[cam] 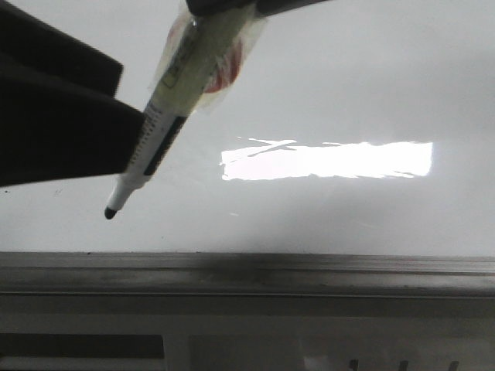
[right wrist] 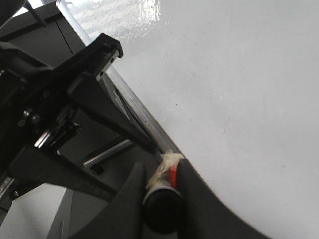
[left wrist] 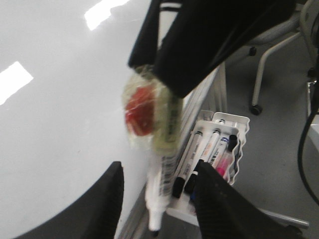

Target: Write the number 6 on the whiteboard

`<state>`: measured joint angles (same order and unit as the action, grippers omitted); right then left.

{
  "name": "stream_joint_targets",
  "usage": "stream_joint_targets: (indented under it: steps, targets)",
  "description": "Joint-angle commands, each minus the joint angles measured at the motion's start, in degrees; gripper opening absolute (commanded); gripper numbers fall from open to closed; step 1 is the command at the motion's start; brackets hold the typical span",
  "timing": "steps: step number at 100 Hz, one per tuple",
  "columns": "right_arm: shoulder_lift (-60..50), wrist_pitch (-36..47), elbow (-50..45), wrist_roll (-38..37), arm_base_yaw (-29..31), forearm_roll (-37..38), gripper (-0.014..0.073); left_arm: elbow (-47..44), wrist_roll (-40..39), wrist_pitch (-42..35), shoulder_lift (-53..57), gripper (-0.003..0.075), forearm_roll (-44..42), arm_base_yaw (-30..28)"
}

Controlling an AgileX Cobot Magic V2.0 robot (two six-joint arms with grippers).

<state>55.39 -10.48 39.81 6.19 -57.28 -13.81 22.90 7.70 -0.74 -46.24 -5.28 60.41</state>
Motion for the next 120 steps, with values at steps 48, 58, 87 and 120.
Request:
stream_joint_targets:
  steps: [48,58,87,120]
  targets:
    - [6.7,6.1,12.2,0.3,10.0,-0.6,-0.0064,2.1,-0.7,1.8,19.3,0.0315,7.1,-32.2]
    - [10.3,6.1,16.3,0.3,12.2,-0.6,-0.0064,2.1,-0.7,1.8,19.3,0.0315,7.1,-32.8]
    - [15.3,6.0,20.4,0.3,16.3,-0.6,-0.0064,2.1,-0.7,2.2,19.3,0.0315,8.5,-32.7]
    - [19.4,4.7,13.1,0.3,10.2,-1.7,-0.0064,2.1,-0.7,2.2,19.3,0.0314,8.7,-32.7]
